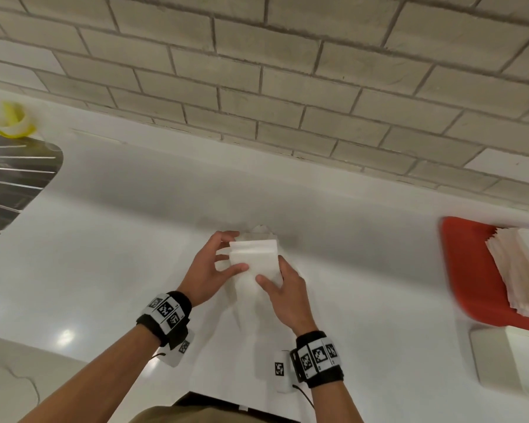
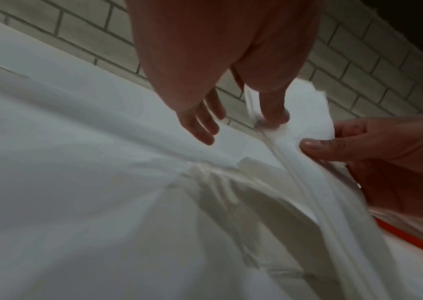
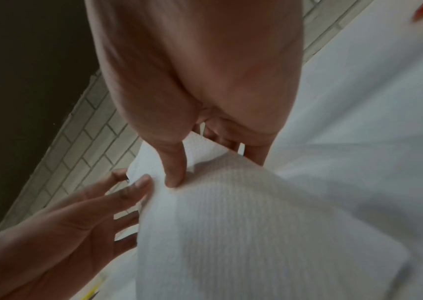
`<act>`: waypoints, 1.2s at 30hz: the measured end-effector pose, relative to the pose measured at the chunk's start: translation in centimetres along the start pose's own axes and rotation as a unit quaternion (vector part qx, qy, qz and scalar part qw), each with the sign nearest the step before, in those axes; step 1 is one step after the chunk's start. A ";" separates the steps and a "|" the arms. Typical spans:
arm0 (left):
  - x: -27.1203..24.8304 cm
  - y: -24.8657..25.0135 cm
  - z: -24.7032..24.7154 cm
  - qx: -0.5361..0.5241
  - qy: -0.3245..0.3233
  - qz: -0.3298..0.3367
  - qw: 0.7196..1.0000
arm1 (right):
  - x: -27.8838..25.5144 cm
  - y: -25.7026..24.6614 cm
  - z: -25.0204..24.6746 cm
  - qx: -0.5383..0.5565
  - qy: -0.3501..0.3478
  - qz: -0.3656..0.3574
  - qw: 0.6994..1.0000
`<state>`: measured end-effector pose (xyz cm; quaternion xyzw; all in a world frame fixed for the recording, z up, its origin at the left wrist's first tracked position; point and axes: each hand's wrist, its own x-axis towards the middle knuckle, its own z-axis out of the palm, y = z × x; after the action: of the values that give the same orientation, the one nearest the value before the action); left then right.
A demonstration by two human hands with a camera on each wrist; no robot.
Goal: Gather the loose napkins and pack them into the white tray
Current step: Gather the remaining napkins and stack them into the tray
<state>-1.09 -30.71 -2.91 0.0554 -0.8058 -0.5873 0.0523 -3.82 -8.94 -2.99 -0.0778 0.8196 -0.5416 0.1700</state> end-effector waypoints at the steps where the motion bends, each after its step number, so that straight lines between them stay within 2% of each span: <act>1: -0.2 0.7 -0.1 -0.019 -0.001 0.008 1.000 | -0.1 -0.2 -0.4 0.012 0.006 0.003 1.000; 4: -0.6 2.4 -0.1 -0.052 0.000 0.014 0.999 | -0.5 -0.5 -0.9 0.026 0.020 0.001 0.999; 11: -0.7 4.2 0.2 -0.017 -0.054 0.046 0.997 | -1.7 -1.7 -1.4 0.049 0.014 -0.015 0.999; 17: -0.2 4.5 0.3 -0.010 -0.049 0.053 0.997 | -2.1 -2.3 -1.9 0.059 0.003 -0.002 0.998; 20: -0.1 5.0 0.4 0.006 -0.044 0.065 0.997 | -2.7 -3.0 -2.2 0.131 -0.013 -0.006 0.991; 23: -0.2 5.5 0.6 0.033 -0.050 0.096 0.994 | -2.7 -3.6 -2.4 0.202 0.043 -0.025 0.978; 26: -0.4 5.6 0.6 0.074 -0.065 0.130 0.987 | -1.7 -3.6 -2.5 0.158 0.094 -0.051 0.982; 31: -0.4 6.6 0.7 0.080 -0.041 0.166 0.982 | -1.3 -4.1 -3.4 0.071 0.084 -0.096 0.989; 34: -0.4 7.0 0.9 0.054 -0.021 0.150 0.987 | -1.6 -4.8 -3.9 0.079 0.091 -0.102 0.987; 36: -0.4 7.4 1.3 0.022 -0.001 0.115 0.993 | -2.3 -5.3 -3.9 0.128 0.065 -0.103 0.984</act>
<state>-1.05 -27.18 3.69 -0.0375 -0.8195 -0.5597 0.1172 -3.44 -6.97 3.73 -0.1045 0.7405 -0.6603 0.0684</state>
